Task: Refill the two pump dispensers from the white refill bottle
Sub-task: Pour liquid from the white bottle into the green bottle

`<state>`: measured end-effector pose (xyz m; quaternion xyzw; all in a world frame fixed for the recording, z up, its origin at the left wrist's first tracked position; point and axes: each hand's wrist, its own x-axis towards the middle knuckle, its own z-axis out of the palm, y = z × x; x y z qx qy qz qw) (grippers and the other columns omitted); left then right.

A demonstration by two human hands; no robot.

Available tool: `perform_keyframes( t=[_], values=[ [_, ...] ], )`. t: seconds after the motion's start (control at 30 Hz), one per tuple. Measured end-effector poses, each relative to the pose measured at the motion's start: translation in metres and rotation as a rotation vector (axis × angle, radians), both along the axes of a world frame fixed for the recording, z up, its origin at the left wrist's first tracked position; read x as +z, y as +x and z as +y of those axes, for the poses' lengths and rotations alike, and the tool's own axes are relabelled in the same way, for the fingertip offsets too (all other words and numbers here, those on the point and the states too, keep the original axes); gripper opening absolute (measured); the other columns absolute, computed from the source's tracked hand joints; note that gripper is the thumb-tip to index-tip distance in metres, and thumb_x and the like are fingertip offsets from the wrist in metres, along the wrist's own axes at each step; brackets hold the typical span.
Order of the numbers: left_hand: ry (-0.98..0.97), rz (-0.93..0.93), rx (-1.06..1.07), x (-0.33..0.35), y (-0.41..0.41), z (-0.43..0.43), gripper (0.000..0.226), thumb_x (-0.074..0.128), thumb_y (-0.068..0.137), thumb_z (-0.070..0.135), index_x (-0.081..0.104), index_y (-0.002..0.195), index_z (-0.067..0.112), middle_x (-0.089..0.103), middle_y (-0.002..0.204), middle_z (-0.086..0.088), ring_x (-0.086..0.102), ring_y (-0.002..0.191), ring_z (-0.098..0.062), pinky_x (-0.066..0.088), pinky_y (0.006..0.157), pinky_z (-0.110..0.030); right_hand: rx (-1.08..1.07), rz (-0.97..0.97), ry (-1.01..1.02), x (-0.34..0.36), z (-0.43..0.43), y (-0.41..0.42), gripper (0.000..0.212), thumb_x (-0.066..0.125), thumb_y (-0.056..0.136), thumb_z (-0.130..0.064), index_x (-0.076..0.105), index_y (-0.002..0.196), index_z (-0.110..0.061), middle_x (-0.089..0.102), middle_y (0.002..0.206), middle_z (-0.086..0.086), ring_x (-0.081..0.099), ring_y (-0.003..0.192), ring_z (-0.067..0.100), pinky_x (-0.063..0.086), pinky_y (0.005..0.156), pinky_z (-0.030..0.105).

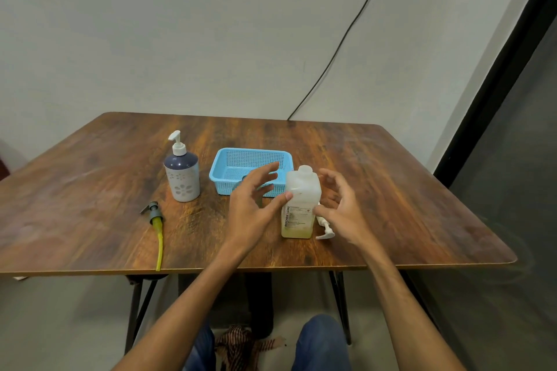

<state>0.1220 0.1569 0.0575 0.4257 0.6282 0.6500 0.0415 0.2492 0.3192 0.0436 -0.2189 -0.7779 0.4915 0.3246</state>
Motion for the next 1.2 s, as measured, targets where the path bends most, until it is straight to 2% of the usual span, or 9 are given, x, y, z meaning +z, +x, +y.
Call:
perform_keyframes(
  t=[0.2,0.33,0.47,0.57,0.63,0.83,0.97,1.1,1.2],
  values=[
    [0.136,-0.114,0.135,-0.009,-0.026,-0.034,0.060,0.080,0.078,0.032,0.060,0.133,0.020,0.063,0.133,0.003,0.061,0.122,-0.014,0.057,0.096,-0.036,0.073,-0.005,-0.082,-0.006,-0.007,-0.007,0.090,0.085,0.073,-0.001,0.038,0.146,-0.025,0.048,0.140,-0.009,0.050,0.125,0.009,0.054,0.078,0.012],
    [-0.058,-0.123,0.127,-0.024,-0.042,-0.035,0.080,0.085,0.072,0.038,0.050,0.142,0.024,0.055,0.143,0.003,0.055,0.127,-0.010,0.052,0.104,-0.037,0.087,0.000,-0.150,-0.014,-0.010,-0.012,0.095,0.090,0.068,-0.007,0.039,0.146,-0.026,0.055,0.138,-0.004,0.055,0.124,0.013,0.058,0.083,0.024],
    [-0.271,-0.133,0.087,-0.043,-0.054,-0.026,0.094,0.087,0.071,0.042,0.039,0.150,0.028,0.045,0.153,0.003,0.047,0.133,-0.012,0.046,0.110,-0.039,0.079,0.026,-0.190,-0.019,-0.013,-0.015,0.099,0.092,0.063,-0.006,0.042,0.145,-0.026,0.059,0.132,-0.003,0.060,0.117,0.010,0.059,0.079,0.025],
    [-0.315,-0.141,0.030,-0.045,-0.057,-0.019,0.088,0.087,0.073,0.037,0.042,0.148,0.025,0.051,0.149,0.002,0.050,0.133,-0.016,0.046,0.110,-0.041,0.025,0.030,-0.151,-0.021,-0.011,-0.017,0.097,0.098,0.053,-0.017,0.049,0.136,-0.029,0.062,0.131,-0.004,0.061,0.119,0.014,0.060,0.088,0.039],
    [-0.300,-0.129,0.025,-0.043,-0.057,-0.017,0.083,0.088,0.073,0.032,0.046,0.144,0.022,0.054,0.145,0.001,0.052,0.131,-0.016,0.048,0.109,-0.040,-0.003,0.019,-0.113,-0.019,-0.013,-0.019,0.091,0.100,0.050,-0.021,0.053,0.127,-0.031,0.063,0.127,-0.009,0.061,0.118,0.012,0.060,0.089,0.040],
    [-0.277,-0.116,0.070,-0.028,-0.065,-0.019,0.094,0.089,0.065,0.042,0.047,0.146,0.017,0.056,0.142,-0.001,0.057,0.124,-0.016,0.054,0.101,-0.037,-0.050,0.005,0.168,0.002,-0.020,-0.028,0.086,0.099,0.052,-0.031,0.055,0.126,-0.028,0.060,0.121,-0.011,0.057,0.111,0.009,0.057,0.075,0.023],
    [-0.237,-0.052,0.094,-0.017,-0.069,-0.025,0.077,0.089,0.070,0.031,0.052,0.138,0.025,0.058,0.124,0.010,0.059,0.105,-0.003,0.053,0.087,-0.014,-0.069,-0.006,0.336,0.022,-0.022,-0.035,0.088,0.097,0.053,-0.026,0.057,0.131,-0.026,0.059,0.122,-0.013,0.054,0.104,0.005,0.047,0.070,0.009],
    [-0.231,-0.033,0.090,-0.007,-0.073,-0.031,0.078,0.090,0.069,0.033,0.054,0.138,0.024,0.059,0.115,0.015,0.060,0.101,0.000,0.053,0.083,-0.014,-0.114,-0.032,0.471,0.034,-0.018,-0.043,0.092,0.096,0.048,-0.034,0.055,0.131,-0.030,0.059,0.122,-0.009,0.054,0.106,0.009,0.057,0.080,0.035],
    [-0.226,-0.014,0.081,-0.003,-0.075,-0.033,0.079,0.090,0.068,0.035,0.055,0.138,0.022,0.063,0.114,0.012,0.062,0.103,-0.003,0.055,0.085,-0.018,-0.159,-0.075,0.547,0.039,-0.015,-0.050,0.096,0.095,0.048,-0.037,0.053,0.134,-0.031,0.059,0.124,-0.007,0.055,0.108,0.013,0.058,0.080,0.039]
  ],
)
